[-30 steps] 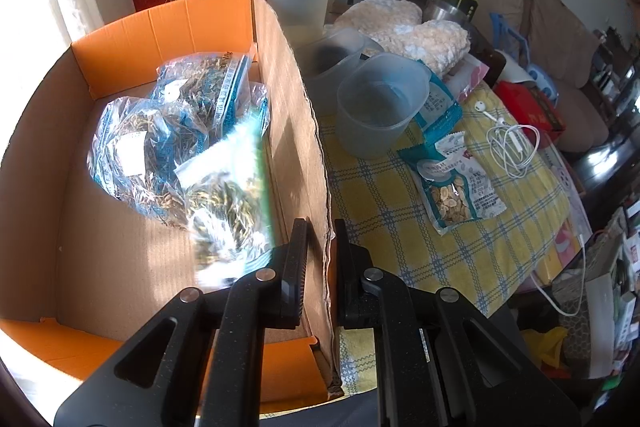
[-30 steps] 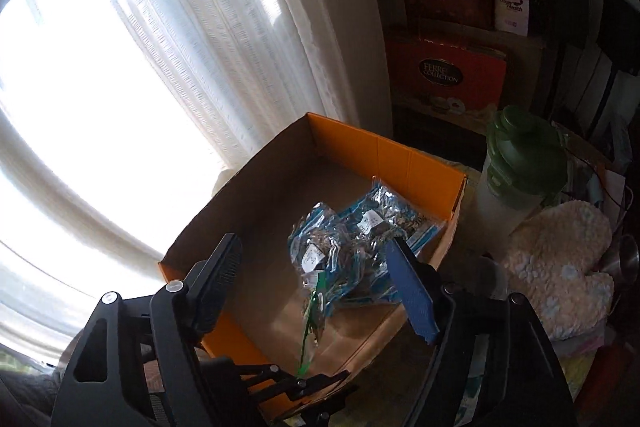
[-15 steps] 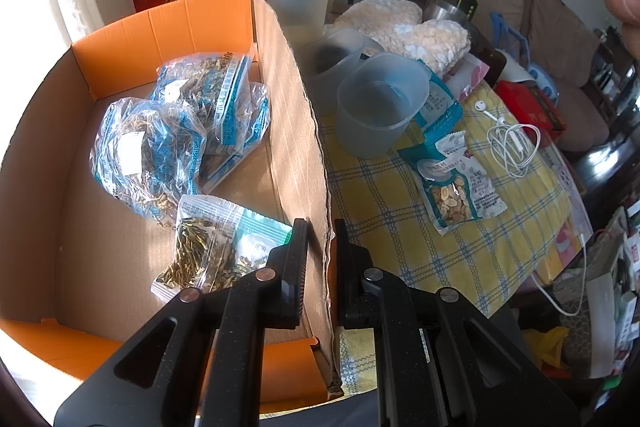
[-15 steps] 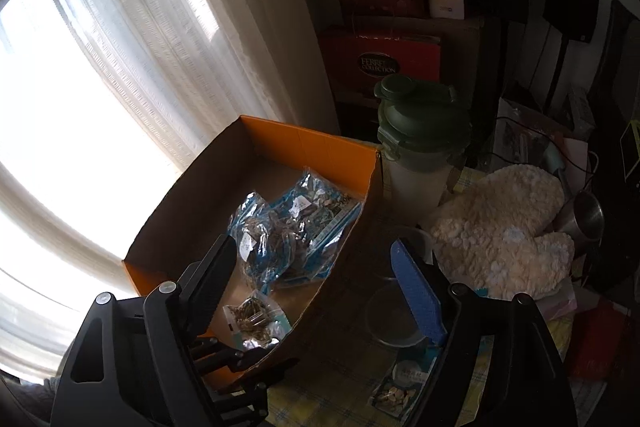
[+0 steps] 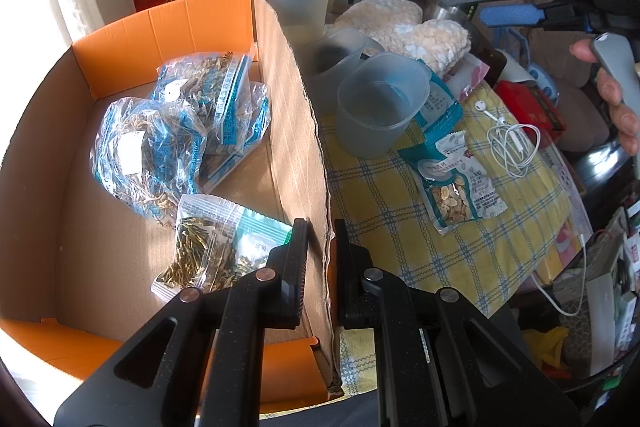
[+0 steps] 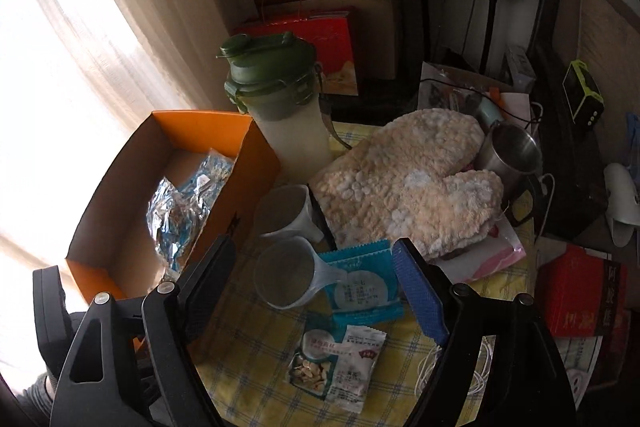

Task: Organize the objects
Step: 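Grasp the blue sachet with white label using the right gripper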

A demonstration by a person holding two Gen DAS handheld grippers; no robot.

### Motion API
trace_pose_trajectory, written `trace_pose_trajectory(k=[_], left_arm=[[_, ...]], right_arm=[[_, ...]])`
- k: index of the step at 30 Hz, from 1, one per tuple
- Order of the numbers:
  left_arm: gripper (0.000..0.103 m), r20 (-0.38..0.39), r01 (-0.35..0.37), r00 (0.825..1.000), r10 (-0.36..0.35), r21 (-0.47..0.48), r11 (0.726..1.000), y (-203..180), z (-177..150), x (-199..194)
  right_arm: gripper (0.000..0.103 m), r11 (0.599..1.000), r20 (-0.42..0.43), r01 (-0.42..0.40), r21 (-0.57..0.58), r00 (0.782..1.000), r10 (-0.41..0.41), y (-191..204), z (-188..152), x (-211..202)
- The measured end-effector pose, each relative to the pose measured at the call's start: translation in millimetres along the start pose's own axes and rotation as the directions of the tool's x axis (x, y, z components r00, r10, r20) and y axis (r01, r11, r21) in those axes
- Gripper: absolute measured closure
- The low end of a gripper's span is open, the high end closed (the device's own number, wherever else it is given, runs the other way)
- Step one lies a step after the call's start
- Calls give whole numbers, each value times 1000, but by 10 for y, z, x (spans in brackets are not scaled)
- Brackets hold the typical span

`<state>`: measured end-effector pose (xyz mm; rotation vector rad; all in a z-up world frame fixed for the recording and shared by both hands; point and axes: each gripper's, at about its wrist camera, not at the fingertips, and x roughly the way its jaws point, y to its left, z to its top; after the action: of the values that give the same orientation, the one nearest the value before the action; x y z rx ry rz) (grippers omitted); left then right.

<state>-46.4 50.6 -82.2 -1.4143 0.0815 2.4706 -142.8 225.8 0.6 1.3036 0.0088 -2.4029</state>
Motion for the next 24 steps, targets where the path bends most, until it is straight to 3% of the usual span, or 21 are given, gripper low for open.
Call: trace_pose_trajectory(k=[10,15,24], left_arm=[[92,0,-1,1000,1,2,1000,1,0,2],[92,-1,-2,1000,2,1,1000,3,-2,5],[92,-1,-2,1000,2,2,1000,3,-1,6]], right_arm=[[21,988,-46,152,-24,987,-153,-310,-366,339],[22,984,-69,170,-52,982,-173,-343,-529,528],[24,989,-73,134,-71,988,-139,-292,-599,677]])
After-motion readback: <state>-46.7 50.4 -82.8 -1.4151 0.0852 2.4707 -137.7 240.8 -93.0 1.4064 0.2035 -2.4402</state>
